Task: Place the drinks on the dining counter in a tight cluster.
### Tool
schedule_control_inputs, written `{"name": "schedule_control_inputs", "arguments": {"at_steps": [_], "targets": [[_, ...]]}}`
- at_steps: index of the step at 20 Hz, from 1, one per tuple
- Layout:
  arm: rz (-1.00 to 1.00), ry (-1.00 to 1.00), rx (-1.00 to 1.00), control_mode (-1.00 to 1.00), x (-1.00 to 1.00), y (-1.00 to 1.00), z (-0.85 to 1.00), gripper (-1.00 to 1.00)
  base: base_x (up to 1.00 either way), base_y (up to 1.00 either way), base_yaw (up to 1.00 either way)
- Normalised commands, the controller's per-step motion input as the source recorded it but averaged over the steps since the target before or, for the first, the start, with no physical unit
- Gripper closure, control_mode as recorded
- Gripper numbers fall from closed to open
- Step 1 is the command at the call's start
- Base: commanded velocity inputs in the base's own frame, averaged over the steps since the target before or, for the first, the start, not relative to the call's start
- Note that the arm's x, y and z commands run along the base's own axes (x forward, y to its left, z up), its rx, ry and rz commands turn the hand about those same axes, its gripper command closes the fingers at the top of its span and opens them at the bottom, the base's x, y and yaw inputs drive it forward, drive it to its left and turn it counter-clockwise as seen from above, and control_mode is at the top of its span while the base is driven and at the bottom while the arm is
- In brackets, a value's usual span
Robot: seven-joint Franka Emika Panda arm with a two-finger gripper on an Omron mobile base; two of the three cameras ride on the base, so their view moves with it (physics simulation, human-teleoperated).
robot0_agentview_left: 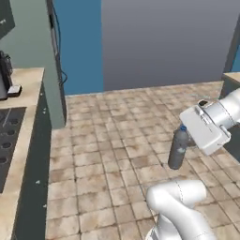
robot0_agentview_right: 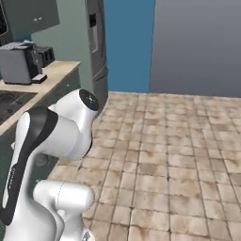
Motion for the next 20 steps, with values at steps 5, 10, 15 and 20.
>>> {"name": "schedule_control_inputs", "arguments": {"at_steps": [5, 10, 15, 20], "targets": [[0.00, 0.00, 0.00, 1.00, 0.00, 0.00, 0.00, 1.00, 0.00, 0.06, -0.99], [0.00, 0.00, 0.00, 1.00, 0.00, 0.00, 0.00, 1.00, 0.43, 0.56, -0.72], [0.00, 0.00, 0.00, 1.00, 0.00, 0.00, 0.00, 1.00, 0.92, 0.37, -0.29], [0.00, 0.00, 0.00, 1.00, 0.00, 0.00, 0.00, 1.00, 0.98, 0.71, -0.39]]}}
